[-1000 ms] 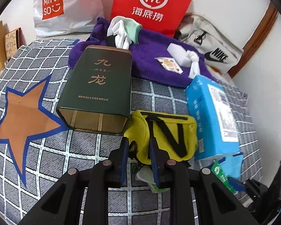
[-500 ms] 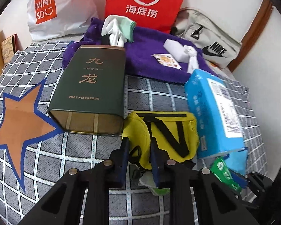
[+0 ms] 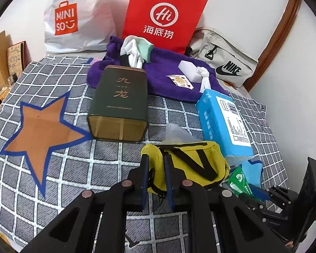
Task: Organize soft objects
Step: 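Close the left tool on the yellow N-strap pouch while the right tool holds the green packet, then carry the yellow pouch in the left tool while the right tool carries the green packet to the purple towel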
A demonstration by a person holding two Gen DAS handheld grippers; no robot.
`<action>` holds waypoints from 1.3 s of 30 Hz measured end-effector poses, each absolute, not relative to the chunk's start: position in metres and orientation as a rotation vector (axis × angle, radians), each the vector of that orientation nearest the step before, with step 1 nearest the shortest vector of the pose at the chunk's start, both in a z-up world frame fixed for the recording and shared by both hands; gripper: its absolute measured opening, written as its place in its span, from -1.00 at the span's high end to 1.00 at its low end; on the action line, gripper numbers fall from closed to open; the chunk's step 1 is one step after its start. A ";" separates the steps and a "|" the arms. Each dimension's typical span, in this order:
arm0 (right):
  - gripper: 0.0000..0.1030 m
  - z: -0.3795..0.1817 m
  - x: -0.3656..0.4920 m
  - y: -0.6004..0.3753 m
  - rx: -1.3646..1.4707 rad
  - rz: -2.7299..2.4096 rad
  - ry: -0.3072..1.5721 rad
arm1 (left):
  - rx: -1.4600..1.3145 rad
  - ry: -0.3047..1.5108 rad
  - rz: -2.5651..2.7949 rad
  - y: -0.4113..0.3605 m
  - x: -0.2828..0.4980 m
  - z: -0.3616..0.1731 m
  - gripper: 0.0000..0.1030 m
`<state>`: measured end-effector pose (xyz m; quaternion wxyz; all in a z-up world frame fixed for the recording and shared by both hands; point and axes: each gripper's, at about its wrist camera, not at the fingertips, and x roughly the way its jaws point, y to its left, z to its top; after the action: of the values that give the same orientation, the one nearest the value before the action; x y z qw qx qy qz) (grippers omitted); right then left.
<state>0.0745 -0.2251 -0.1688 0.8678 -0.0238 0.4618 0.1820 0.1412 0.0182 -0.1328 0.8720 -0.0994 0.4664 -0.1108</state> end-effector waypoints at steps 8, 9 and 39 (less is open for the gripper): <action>0.53 -0.140 0.073 -0.226 -0.046 0.361 0.924 | -0.225 0.918 -0.211 0.035 0.130 -0.109 0.73; 0.53 -0.137 0.073 -0.225 -0.047 0.363 0.921 | -0.225 0.913 -0.208 0.036 0.130 -0.106 0.73; 0.53 -0.063 0.191 -0.223 -0.002 0.347 0.789 | -0.231 0.843 -0.155 0.058 0.210 -0.052 0.73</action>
<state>0.1907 -0.2230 -0.0631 0.9085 -0.0008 0.3825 0.1680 0.2104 0.0583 -0.0522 0.9030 -0.1118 0.4079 -0.0750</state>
